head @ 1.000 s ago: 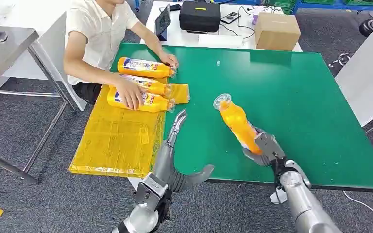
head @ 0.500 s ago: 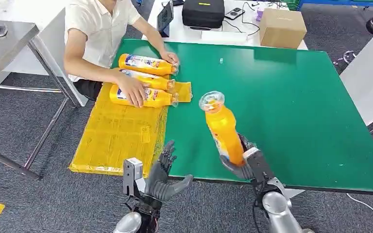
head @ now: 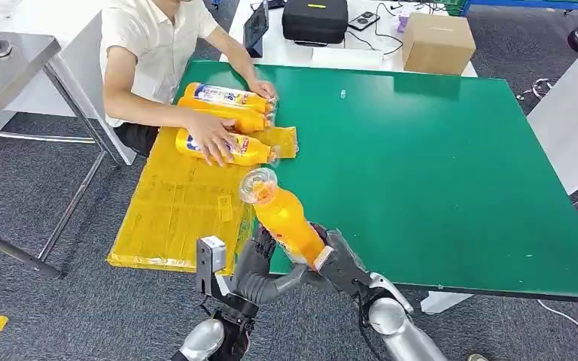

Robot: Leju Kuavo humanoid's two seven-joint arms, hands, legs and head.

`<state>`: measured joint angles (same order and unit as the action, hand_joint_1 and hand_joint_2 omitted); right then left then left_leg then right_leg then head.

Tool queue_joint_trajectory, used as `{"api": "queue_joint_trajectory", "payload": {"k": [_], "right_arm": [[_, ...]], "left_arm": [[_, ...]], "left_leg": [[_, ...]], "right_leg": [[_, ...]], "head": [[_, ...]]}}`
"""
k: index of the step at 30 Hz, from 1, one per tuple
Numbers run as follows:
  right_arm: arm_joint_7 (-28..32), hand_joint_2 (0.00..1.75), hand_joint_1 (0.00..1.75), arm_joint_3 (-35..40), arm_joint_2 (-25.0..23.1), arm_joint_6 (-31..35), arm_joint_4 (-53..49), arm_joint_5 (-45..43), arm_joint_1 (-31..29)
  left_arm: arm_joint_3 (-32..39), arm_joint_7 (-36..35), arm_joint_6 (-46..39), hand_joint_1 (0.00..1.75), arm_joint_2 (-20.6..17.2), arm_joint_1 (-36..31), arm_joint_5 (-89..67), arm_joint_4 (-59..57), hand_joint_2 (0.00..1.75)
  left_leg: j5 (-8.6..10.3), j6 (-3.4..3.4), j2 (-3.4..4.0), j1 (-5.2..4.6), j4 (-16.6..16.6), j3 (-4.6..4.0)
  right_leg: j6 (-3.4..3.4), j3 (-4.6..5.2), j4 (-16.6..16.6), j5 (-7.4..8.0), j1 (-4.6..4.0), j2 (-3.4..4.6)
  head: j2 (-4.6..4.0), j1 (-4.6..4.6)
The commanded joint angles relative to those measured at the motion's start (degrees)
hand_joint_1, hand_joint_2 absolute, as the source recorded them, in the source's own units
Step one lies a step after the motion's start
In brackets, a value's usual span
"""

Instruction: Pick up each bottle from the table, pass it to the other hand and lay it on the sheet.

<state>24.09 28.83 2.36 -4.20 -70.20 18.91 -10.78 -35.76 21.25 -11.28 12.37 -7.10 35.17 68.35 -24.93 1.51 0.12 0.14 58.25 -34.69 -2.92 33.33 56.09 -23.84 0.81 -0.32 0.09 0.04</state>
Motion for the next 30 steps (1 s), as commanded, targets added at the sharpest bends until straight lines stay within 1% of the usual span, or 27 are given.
{"api": "queue_joint_trajectory", "payload": {"k": [1, 2, 4, 6, 8, 9, 10, 11, 12, 13, 17, 18, 19, 20, 21, 22, 23, 24, 27, 28, 29, 30], "right_arm": [[0.2, 1.75, 1.73, 9.4, 0.8, -0.5, 6.8, 2.4, -3.0], [0.2, 1.75, 1.73, 9.4, 0.8, -0.5, 6.8, 2.4, -3.0], [0.2, 1.75, 1.69, 9.9, 0.8, -0.5, 7.1, 2.3, -3.4], [-0.3, 1.75, 1.71, 10.8, 0.8, 1.6, 7.7, 4.5, -3.8], [-0.4, 1.75, 1.68, 11.4, 0.6, 2.3, 7.9, 5.1, -3.6], [-0.4, 1.75, 1.71, 11.7, 0.5, 2.6, 8.0, 5.4, -3.7], [-0.3, 1.75, 1.62, 12.6, 0.7, 3.9, 7.9, 7.1, -4.0], [-0.3, 1.75, 1.57, 12.6, 0.5, 4.0, 7.9, 6.8, -4.0], [-0.3, 1.75, 1.43, 11.9, 0.1, 3.7, 7.7, 5.2, -3.7], [-0.3, 1.75, 1.24, 12.0, 0.2, 3.9, 7.3, 5.3, -3.6], [-0.3, 1.75, 1.24, 12.0, 0.2, 3.9, 7.3, 5.3, -3.6], [-0.3, 1.75, 0.59, 11.7, 0.2, 4.1, 7.2, 5.1, -3.5], [-0.2, 1.75, 0.42, 11.1, 0.0, 4.1, 7.1, 3.9, -3.2], [-0.2, 1.75, 1.73, 11.2, 0.1, 3.9, 7.1, 3.8, -3.2], [-0.1, 1.75, 1.45, 10.9, 0.1, 4.0, 7.2, 3.5, -3.2], [0.0, 1.75, 0.14, 10.0, -0.4, 4.3, 7.4, 2.5, -3.1], [0.3, 1.75, 0.00, 8.9, -1.3, 5.8, 7.0, 1.7, -2.6], [1.3, 1.75, 0.00, 8.2, -2.0, 7.3, 6.3, 1.5, -2.0], [1.3, 1.75, 0.00, 8.3, -2.1, 7.4, 5.9, 1.5, -1.8], [1.2, 0.00, 0.00, 7.5, -2.4, 9.1, 5.2, 1.4, -1.1], [1.4, 0.00, 0.00, 6.4, -2.6, 11.1, 4.7, 1.7, -0.5], [2.0, 0.00, 0.00, 5.3, -2.8, 14.7, 4.2, 3.2, 0.3]], "left_arm": [[0.5, 1.1, -1.7, 0.00, 0.6, -4.0, -0.2, -0.5, 1.75], [0.5, 1.1, -1.7, 0.00, 0.6, -4.0, -0.2, -0.5, 1.75], [1.9, -1.2, -1.6, 0.00, 1.1, -3.7, 2.9, -0.9, 1.75], [2.4, 0.9, -3.1, 0.00, 1.1, -4.3, 2.0, -1.3, 1.75], [3.3, -0.4, -3.0, 0.00, 1.3, -4.6, 3.5, -1.2, 1.75], [3.7, -0.3, -3.1, 0.02, 1.2, -4.8, 3.8, -1.2, 1.75], [3.9, -0.1, -3.7, 1.75, 1.2, -5.2, 3.6, -1.4, 1.75], [4.0, 0.1, -3.4, 1.75, 1.2, -5.2, 3.9, -1.1, 1.75], [4.1, 0.6, -3.4, 1.75, 1.2, -5.2, 3.8, -0.8, 1.75], [4.2, 0.6, -3.2, 1.75, 1.1, -5.2, 3.9, -0.2, 1.75], [4.2, 0.6, -3.2, 1.75, 1.1, -5.2, 3.9, -0.2, 1.75], [4.1, 0.6, -3.2, 1.75, 1.0, -5.0, 3.9, 0.2, 1.75], [4.0, -0.1, -2.7, 1.75, 0.9, -4.8, 4.5, 0.5, 1.75], [3.8, -0.6, -2.3, 1.75, 0.8, -4.8, 4.8, 0.3, 1.75], [3.9, -1.1, -2.2, 1.75, 0.8, -4.8, 5.3, 0.2, 1.75], [4.2, -1.7, -1.8, 1.75, 0.8, -4.8, 6.2, -0.2, 1.75], [4.3, -1.5, -1.8, 1.75, 0.6, -4.7, 6.3, -0.1, 1.75], [4.3, -0.4, -1.9, 1.75, 0.4, -4.6, 5.7, 0.5, 1.75], [4.4, -0.5, -1.8, 1.75, 0.2, -4.6, 5.7, 1.1, 1.75], [4.6, -0.3, -2.4, 1.75, 0.1, -4.3, 5.6, 1.9, 1.75], [4.9, 0.4, -3.1, 1.75, -0.2, -4.1, 4.9, 3.0, 1.75], [6.1, 1.0, -4.0, 1.75, 0.1, -3.4, 4.5, 4.6, 1.75]], "left_leg": [[-0.03, -0.05, 0.00, 0.04, 0.0, 0.08], [-0.02, -0.05, 0.01, 0.04, 0.0, 0.05], [-0.03, -0.05, -0.02, 0.04, 0.0, 0.08], [-0.03, -0.06, -0.01, 0.04, 0.0, 0.09], [-0.05, -0.08, 0.01, 0.04, 0.0, 0.13], [-0.05, -0.09, -0.01, 0.04, 0.0, 0.18], [-0.04, -0.08, -0.01, 0.03, 0.0, 0.10], [-0.03, -0.07, 0.01, 0.04, 0.0, 0.07], [-0.02, -0.06, -0.02, 0.03, 0.0, 0.04], [-0.04, -0.08, -0.05, 0.04, 0.0, 0.13], [-0.04, -0.07, -0.07, 0.05, 0.0, 0.07], [-0.02, -0.05, -0.05, 0.03, 0.0, 0.04], [-0.06, -0.08, -0.07, 0.05, 0.0, 0.11], [-0.05, -0.07, -0.05, 0.05, 0.0, 0.09], [-0.03, -0.06, -0.06, 0.04, 0.0, 0.04], [-0.05, -0.09, -0.08, 0.04, 0.0, 0.15], [-0.02, -0.07, -0.10, 0.04, 0.0, 0.09], [-0.01, -0.06, -0.07, 0.04, 0.0, 0.03], [-0.07, -0.10, -0.02, 0.04, 0.0, 0.13], [-0.07, -0.09, -0.02, 0.04, 0.0, 0.10], [-0.02, -0.07, -0.06, 0.01, 0.0, 0.01], [-0.02, -0.06, -0.07, 0.03, 0.0, 0.01]], "right_leg": [[0.08, -0.08, 0.0, -0.02, -0.04, 0.02], [0.07, -0.05, 0.0, -0.01, -0.04, 0.02], [0.08, -0.08, 0.0, -0.02, -0.04, 0.00], [0.10, -0.07, 0.0, -0.02, -0.05, 0.00], [0.13, -0.11, 0.0, -0.03, -0.05, 0.03], [0.15, -0.16, 0.0, -0.05, -0.05, 0.02], [0.13, -0.08, 0.0, -0.04, -0.04, 0.02], [0.10, -0.04, 0.0, -0.02, -0.04, 0.03], [0.08, -0.02, 0.0, -0.02, -0.03, 0.00], [0.12, -0.12, 0.0, -0.05, -0.04, -0.02], [0.11, -0.07, 0.0, -0.06, -0.06, -0.05], [0.08, -0.02, 0.0, -0.04, -0.03, -0.04], [0.12, -0.10, 0.0, -0.07, -0.05, -0.04], [0.11, -0.07, 0.0, -0.06, -0.05, -0.02], [0.08, -0.01, 0.0, -0.04, -0.04, -0.03], [0.13, -0.12, 0.0, -0.07, -0.04, -0.04], [0.10, -0.07, 0.0, -0.05, -0.04, -0.07], [0.09, -0.01, 0.0, -0.03, -0.04, -0.05], [0.15, -0.08, 0.0, -0.08, -0.05, 0.02], [0.13, -0.05, 0.0, -0.07, -0.04, 0.03], [0.10, 0.03, 0.0, -0.05, -0.01, -0.02], [0.09, 0.01, 0.0, -0.05, -0.03, -0.04]], "head": [[0.00, 0.02], [0.00, 0.02], [0.00, 0.00], [0.00, 0.00], [0.00, 0.00], [0.00, 0.00], [0.00, -0.02], [0.00, 0.00], [0.00, -0.02], [0.00, 0.02], [0.00, 0.00], [0.00, -0.02], [0.00, 0.00], [0.00, 0.00], [0.00, 0.00], [0.00, 0.00], [0.00, 0.00], [0.00, 0.00], [0.00, 0.00], [0.00, 0.00], [0.00, 0.00], [0.00, 0.02]]}}
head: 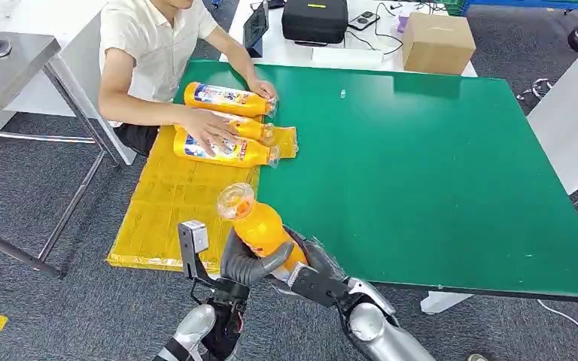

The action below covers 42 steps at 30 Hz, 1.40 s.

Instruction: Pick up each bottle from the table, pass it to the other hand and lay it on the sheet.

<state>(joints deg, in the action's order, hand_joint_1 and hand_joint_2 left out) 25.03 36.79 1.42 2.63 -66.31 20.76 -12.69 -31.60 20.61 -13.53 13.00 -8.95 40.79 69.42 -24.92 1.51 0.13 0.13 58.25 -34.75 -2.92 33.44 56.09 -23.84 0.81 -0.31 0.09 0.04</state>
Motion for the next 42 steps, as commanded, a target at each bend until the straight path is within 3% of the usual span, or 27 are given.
{"api": "queue_joint_trajectory", "payload": {"k": [1, 5, 6, 8, 9, 11, 12, 13, 15, 16, 18, 19, 21, 24, 26, 28, 34, 40, 41, 42], "right_arm": [[1.1, 0.00, 0.00, -2.8, -1.7, 7.9, 0.0, 1.3, 2.6], [1.6, 0.00, 0.00, -4.6, -2.3, 11.8, -0.7, 2.5, 3.7], [2.5, 0.00, 0.00, -6.3, -2.8, 18.3, -1.4, 6.1, 4.6], [1.8, 0.00, 0.00, -7.6, -3.2, 25.4, -2.1, 10.9, 5.9], [0.9, 0.00, 0.00, -9.5, -3.7, 32.9, -3.7, 14.8, 7.4], [0.9, 0.00, 0.00, -12.0, -4.0, 37.4, -6.9, 18.7, 9.5], [0.9, 0.00, 0.00, -11.9, -3.8, 37.4, -7.5, 18.7, 9.6], [3.5, 0.00, 0.00, -19.9, -7.5, 37.4, -11.5, 22.6, 11.9], [10.4, 0.00, 0.00, -31.3, -13.6, 37.4, -14.6, 26.4, 13.7], [11.4, 0.00, 0.00, -31.7, -13.1, 37.4, -14.1, 22.1, 13.1], [8.6, 0.00, 0.00, -28.6, -9.9, 37.4, -13.5, 18.8, 11.6], [7.3, 0.00, 0.00, -26.8, -8.6, 37.3, -13.0, 17.1, 10.7], [6.9, 0.00, 0.00, -26.3, -8.4, 37.4, -12.8, 16.8, 10.2], [5.6, 0.00, 0.00, -22.8, -7.8, 36.3, -10.7, 15.5, 8.3], [5.2, 0.00, 0.00, -21.8, -8.0, 34.6, -10.8, 14.0, 8.2], [5.2, 0.00, 0.00, -21.3, -8.1, 33.7, -10.9, 13.4, 8.3], [5.3, 0.00, 0.00, -21.3, -7.9, 33.5, -10.9, 13.3, 8.5], [7.2, 0.00, 0.00, -22.6, -8.4, 28.8, -10.4, 7.8, 8.4], [7.4, 0.00, 0.00, -22.7, -8.6, 27.8, -9.6, 7.0, 8.0], [7.6, 0.00, 0.00, -22.7, -8.7, 27.6, -9.2, 6.8, 7.8]], "left_arm": [[2.3, 1.3, -2.3, 1.75, -0.3, -0.8, -1.7, 5.1, 1.75], [3.2, 1.5, -3.7, 1.75, -0.5, 0.0, -2.9, 7.4, 1.75], [4.7, 3.0, -6.4, 1.75, -0.6, -0.1, -4.6, 8.3, 1.75], [6.7, 4.0, -9.1, 1.75, -1.0, -0.2, -6.5, 9.8, 1.75], [9.2, 6.9, -14.5, 1.75, -0.8, -0.3, -10.5, 11.0, 1.75], [10.7, 9.6, -19.3, 1.75, -1.0, -1.3, -16.5, 11.8, 1.75], [11.0, 9.3, -19.2, 1.75, -1.1, -1.5, -16.5, 11.8, 1.75], [10.1, 10.6, -24.4, 1.75, -2.0, -2.9, -23.2, 10.0, 1.75], [13.7, 7.5, -26.5, 1.75, -0.9, -5.5, -43.3, 1.7, 1.75], [20.2, 8.8, -26.5, 1.75, 2.4, -7.1, -59.8, -4.2, 1.75], [15.1, 0.1, -26.5, 1.75, -0.5, -12.0, -70.4, -14.8, 1.75], [18.7, -1.6, -26.5, 1.75, 0.7, -12.7, -80.7, -16.7, 1.75], [19.8, -0.6, -26.5, 1.75, 1.2, -13.2, -81.0, -17.9, 1.75], [13.5, -14.5, -20.9, 1.75, -1.5, -19.3, -92.9, -28.1, 1.75], [12.1, -16.9, -14.9, 1.75, -2.2, -22.4, -92.7, -32.3, 1.75], [11.0, -18.9, -15.4, 1.75, -3.0, -24.6, -95.5, -34.9, 1.75], [10.6, -19.1, -15.1, 1.75, -3.2, -24.8, -96.2, -35.1, 1.75], [10.8, -20.9, -1.5, 1.75, -3.8, -30.3, -93.0, -40.9, 1.75], [11.0, -21.5, 2.0, 1.61, -3.7, -31.6, -91.9, -43.0, 1.75], [11.1, -21.5, 3.0, 0.73, -3.6, -32.1, -91.6, -43.8, 1.75]], "left_leg": [[-0.07, -0.09, -0.04, 0.05, 0.0, 0.19], [-0.06, -0.06, -0.02, 0.00, 0.0, 0.11], [-0.05, -0.06, -0.02, 0.04, 0.0, 0.06], [-0.03, -0.06, -0.04, 0.04, 0.0, 0.03], [-0.08, -0.09, -0.01, 0.04, 0.0, 0.13], [-0.01, -0.06, -0.02, 0.03, 0.0, -0.07], [-0.05, -0.10, -0.06, 0.04, 0.0, 0.02], [-0.01, -0.06, -0.06, 0.01, 0.0, -0.08], [-0.03, -0.09, -0.10, 0.02, 0.0, -0.03], [0.03, -0.07, -0.16, -0.03, 0.0, -0.07], [0.04, -0.08, -0.18, -0.01, 0.0, 0.02], [0.08, -0.06, -0.20, -0.01, -0.1, 0.05], [0.07, -0.07, -0.20, 0.01, -0.1, 0.15], [0.11, -0.01, -0.08, -0.03, 0.0, 0.05], [0.06, -0.11, 0.14, 0.02, 0.0, 0.17], [0.18, -0.04, 0.05, -0.04, 0.0, -0.06], [0.17, -0.07, 0.13, -0.02, 0.0, -0.05], [0.13, -0.10, 0.13, 0.03, 0.0, -0.03], [0.17, -0.09, 0.12, 0.04, 0.0, -0.17], [0.19, -0.08, 0.12, 0.04, 0.0, -0.23]], "right_leg": [[0.14, -0.19, 0.0, -0.08, -0.05, -0.01], [0.09, -0.11, 0.0, -0.07, 0.00, 0.01], [0.09, -0.08, 0.0, -0.05, -0.04, 0.00], [0.08, -0.05, 0.0, -0.04, -0.04, -0.02], [0.14, -0.13, 0.0, -0.09, -0.04, 0.01], [0.08, 0.03, 0.0, -0.03, -0.03, -0.02], [0.14, -0.05, 0.0, -0.08, -0.04, -0.04], [0.08, 0.05, 0.0, -0.03, -0.01, -0.05], [0.12, 0.01, 0.1, -0.08, -0.02, -0.08], [0.09, 0.06, 0.1, -0.06, 0.03, -0.14], [0.12, -0.03, 0.0, -0.05, 0.01, -0.18], [0.08, -0.09, -0.1, -0.01, 0.01, -0.20], [0.10, -0.19, -0.1, -0.01, 0.00, -0.20], [0.08, -0.11, 0.0, 0.03, 0.05, -0.12], [0.21, -0.09, 0.0, 0.06, -0.01, 0.06], [0.14, 0.09, 0.0, 0.16, 0.06, -0.09], [0.16, 0.11, 0.0, 0.17, 0.02, 0.09], [0.22, 0.07, 0.1, 0.13, -0.04, 0.09], [0.19, 0.19, 0.1, 0.17, -0.04, 0.07], [0.17, 0.24, 0.0, 0.20, -0.04, 0.07]], "head": [[0.00, -0.02], [0.00, 0.00], [0.00, 0.00], [0.00, 0.02], [0.00, 0.00], [0.00, 0.02], [0.00, 0.00], [0.00, 0.02], [0.00, 0.00], [0.00, 0.00], [0.00, 0.02], [0.00, 0.00], [0.00, 0.02], [0.00, 0.11], [0.00, 0.02], [0.00, 0.13], [0.00, 0.07], [0.00, 0.07], [0.00, 0.09], [0.00, 0.09]]}}
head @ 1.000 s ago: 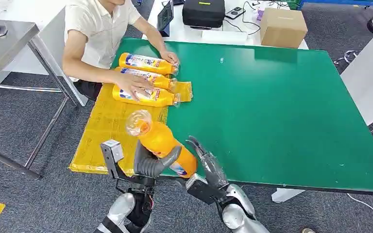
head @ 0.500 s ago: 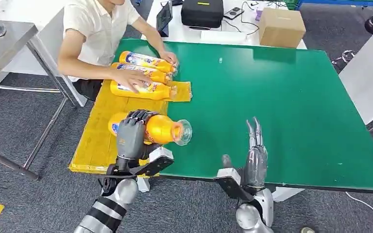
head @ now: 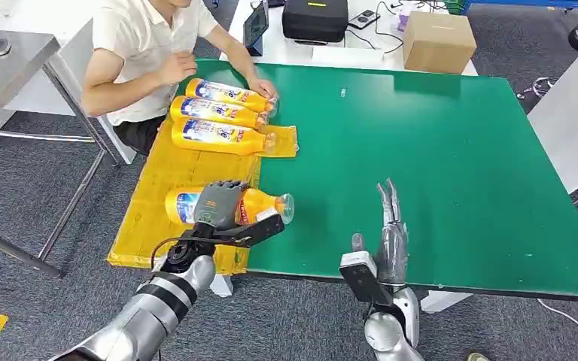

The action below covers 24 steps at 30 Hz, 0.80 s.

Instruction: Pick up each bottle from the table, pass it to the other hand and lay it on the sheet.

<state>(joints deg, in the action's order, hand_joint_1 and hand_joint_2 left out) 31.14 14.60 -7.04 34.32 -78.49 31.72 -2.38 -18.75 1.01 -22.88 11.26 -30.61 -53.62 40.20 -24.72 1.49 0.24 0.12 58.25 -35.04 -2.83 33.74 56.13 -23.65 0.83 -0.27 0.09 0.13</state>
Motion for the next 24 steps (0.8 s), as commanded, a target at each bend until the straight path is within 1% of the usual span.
{"api": "queue_joint_trajectory", "payload": {"k": [1, 3, 5, 7, 10, 13, 14, 16, 17, 18, 19, 22, 23, 24], "right_arm": [[2.2, 0.00, 0.00, -0.5, -0.5, -4.8, 4.3, -5.2, -3.0], [3.0, 0.00, 0.00, -0.4, -0.7, -4.8, 5.4, -6.1, -3.3], [3.6, 0.00, 0.00, -0.2, -0.7, -5.1, 6.4, -7.0, -3.7], [4.0, 0.00, 0.00, -0.1, -0.5, -5.6, 7.1, -8.0, -4.2], [4.2, 0.00, 0.00, 0.3, -0.4, -6.6, 8.3, -9.2, -5.0], [4.2, 0.00, 0.00, 0.4, -0.4, -6.8, 8.6, -9.4, -4.9], [4.3, 0.00, 0.00, 0.4, -0.3, -6.9, 8.8, -9.7, -4.9], [4.4, 0.00, 0.00, 0.5, -0.2, -6.8, 9.1, -9.8, -4.9], [4.6, 0.00, 0.00, 0.4, -0.2, -6.8, 9.3, -9.9, -5.0], [4.8, 0.00, 0.00, 0.4, -0.1, -6.7, 9.4, -10.3, -5.0], [4.8, 0.00, 0.00, 0.4, -0.1, -6.7, 9.4, -10.3, -5.0], [4.8, 0.00, 0.00, 0.4, -0.1, -6.7, 9.4, -10.3, -5.0], [4.8, 0.00, 0.00, 0.4, -0.1, -6.7, 9.4, -10.3, -5.0], [4.9, 0.00, 0.00, 0.4, 0.0, -6.5, 9.2, -10.2, -4.8]], "left_arm": [[-0.5, -1.1, 13.7, 0.00, -1.5, -11.2, 4.8, -16.0, 1.75], [1.4, 0.4, 16.0, 0.00, -0.9, -11.8, 8.0, -17.3, 1.75], [1.9, 2.6, 20.7, 0.00, -0.9, -12.4, 10.4, -18.2, 1.75], [0.4, 3.2, 26.8, 0.00, -1.5, -13.7, 11.1, -19.1, 1.75], [-1.4, 3.6, 30.4, 0.00, -1.9, -14.6, 11.6, -19.4, 1.75], [-1.0, 4.2, 30.4, 0.00, -1.4, -14.3, 13.0, -19.0, 1.75], [-0.8, 5.0, 31.6, 0.00, -1.0, -14.0, 14.5, -18.8, 1.75], [-0.8, 5.7, 32.2, 0.00, -1.0, -13.5, 15.5, -18.5, 1.75], [-1.0, 5.9, 32.3, 0.00, -1.0, -13.3, 16.1, -18.3, 1.75], [-1.6, 7.5, 32.3, 0.00, -1.2, -12.5, 18.2, -17.0, 1.75], [-1.6, 7.5, 32.3, 0.00, -1.2, -12.5, 18.2, -17.0, 1.75], [-1.6, 7.5, 32.3, 0.00, -1.2, -12.5, 18.2, -17.0, 1.75], [-1.6, 7.5, 32.3, 0.00, -1.2, -12.5, 18.2, -17.0, 1.75], [-1.4, 8.7, 31.9, 0.00, -1.2, -12.0, 19.6, -16.0, 1.75]], "left_leg": [[0.00, -0.05, 0.00, 0.04, 0.0, 0.04], [-0.01, -0.07, 0.02, 0.03, 0.0, 0.12], [0.00, -0.12, 0.04, 0.05, -0.1, 0.23], [0.02, -0.08, -0.06, 0.03, 0.0, 0.09], [-0.01, -0.13, -0.05, 0.06, 0.0, 0.19], [-0.03, -0.13, 0.03, 0.04, 0.0, 0.26], [-0.01, -0.12, 0.00, 0.03, 0.0, 0.24], [0.03, -0.10, -0.06, 0.04, 0.0, 0.13], [0.01, -0.12, -0.05, 0.03, 0.0, 0.23], [0.02, -0.10, -0.07, 0.03, 0.0, 0.16], [-0.01, -0.13, -0.04, 0.04, -0.1, 0.27], [0.04, -0.09, -0.07, 0.02, 0.0, 0.11], [0.01, -0.12, -0.05, 0.02, -0.1, 0.22], [0.01, -0.11, -0.05, 0.04, 0.0, 0.17]], "right_leg": [[0.07, -0.05, 0.0, 0.01, -0.04, 0.03], [0.11, -0.11, 0.0, 0.00, -0.04, 0.07], [0.14, -0.23, 0.0, 0.01, -0.06, 0.14], [0.08, -0.10, 0.0, 0.02, -0.04, 0.07], [0.13, -0.20, 0.0, -0.04, -0.06, 0.07], [0.13, -0.26, 0.0, -0.03, -0.04, 0.14], [0.10, -0.24, 0.0, -0.02, -0.03, 0.11], [0.07, -0.15, 0.0, 0.00, -0.04, 0.04], [0.11, -0.24, 0.0, -0.03, -0.03, 0.05], [0.08, -0.19, 0.0, -0.01, -0.02, 0.02], [0.12, -0.28, 0.0, -0.02, -0.04, 0.06], [0.06, -0.14, 0.0, 0.01, -0.02, 0.01], [0.11, -0.24, 0.0, -0.02, -0.02, 0.03], [0.09, -0.19, 0.0, -0.01, -0.04, 0.03]], "head": [[0.00, 0.00], [0.00, -0.02], [0.00, -0.02], [0.00, -0.02], [0.00, 0.00], [0.00, 0.00], [0.00, -0.02], [0.00, -0.02], [0.00, 0.00], [0.00, -0.02], [0.00, -0.02], [0.00, 0.00], [0.00, -0.02], [0.00, -0.02]]}}
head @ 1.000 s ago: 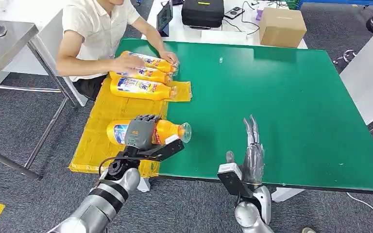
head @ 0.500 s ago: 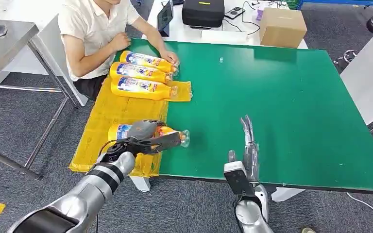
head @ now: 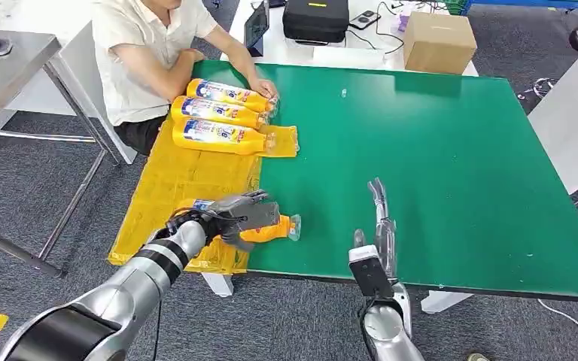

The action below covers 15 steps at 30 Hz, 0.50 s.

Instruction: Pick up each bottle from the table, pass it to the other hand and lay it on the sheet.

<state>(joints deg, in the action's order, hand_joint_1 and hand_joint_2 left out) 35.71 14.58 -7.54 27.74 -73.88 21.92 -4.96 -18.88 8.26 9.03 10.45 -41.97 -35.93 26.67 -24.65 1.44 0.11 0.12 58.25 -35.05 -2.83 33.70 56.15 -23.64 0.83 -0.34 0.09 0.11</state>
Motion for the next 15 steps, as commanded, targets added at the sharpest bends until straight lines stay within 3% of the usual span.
{"api": "queue_joint_trajectory", "payload": {"k": [1, 3, 4, 9, 15], "right_arm": [[0.3, 0.00, 0.00, 0.2, 0.7, 0.3, 4.3, -0.5, -1.7], [0.5, 0.00, 0.00, -0.1, 1.0, 0.7, 3.3, -0.4, -0.6], [0.5, 0.00, 0.00, -0.1, 1.1, 0.6, 3.0, -0.4, -0.2], [0.7, 0.00, 0.00, -0.6, 0.7, 1.8, 2.0, -0.1, 1.4], [0.8, 0.00, 0.00, -0.2, 0.8, 1.8, 3.0, 0.2, 0.5]], "left_arm": [[-0.3, 5.1, -1.9, 0.00, 0.1, 1.1, 5.0, 0.6, 1.75], [-1.7, 10.5, -8.8, 0.00, 0.5, 5.5, 7.6, 9.6, 1.75], [-3.1, 8.7, -9.2, 0.00, 0.4, 6.8, 8.3, 12.5, 1.75], [-7.0, 15.7, -20.3, 0.00, 1.0, 18.3, 17.7, 34.5, 1.75], [-14.2, 16.9, -24.8, 0.00, -1.2, 19.3, 16.1, 37.9, 1.75]], "left_leg": [[-0.04, -0.04, 0.07, 0.01, 0.0, 0.14], [-0.06, -0.05, 0.04, 0.01, -0.1, 0.19], [-0.11, -0.07, 0.04, 0.02, -0.1, 0.30], [-0.06, -0.04, 0.02, -0.03, -0.1, 0.13], [-0.07, -0.07, 0.05, 0.00, 0.0, -0.03]], "right_leg": [[0.07, -0.11, 0.0, -0.01, -0.01, 0.08], [0.08, -0.17, -0.1, -0.04, -0.01, 0.06], [0.12, -0.27, -0.1, -0.09, -0.02, 0.07], [0.05, -0.11, -0.1, -0.06, 0.02, 0.03], [0.07, 0.07, 0.0, -0.04, -0.01, 0.07]], "head": [[0.00, 0.00], [0.00, 0.00], [0.00, 0.00], [0.00, 0.00], [0.00, 0.00]]}}
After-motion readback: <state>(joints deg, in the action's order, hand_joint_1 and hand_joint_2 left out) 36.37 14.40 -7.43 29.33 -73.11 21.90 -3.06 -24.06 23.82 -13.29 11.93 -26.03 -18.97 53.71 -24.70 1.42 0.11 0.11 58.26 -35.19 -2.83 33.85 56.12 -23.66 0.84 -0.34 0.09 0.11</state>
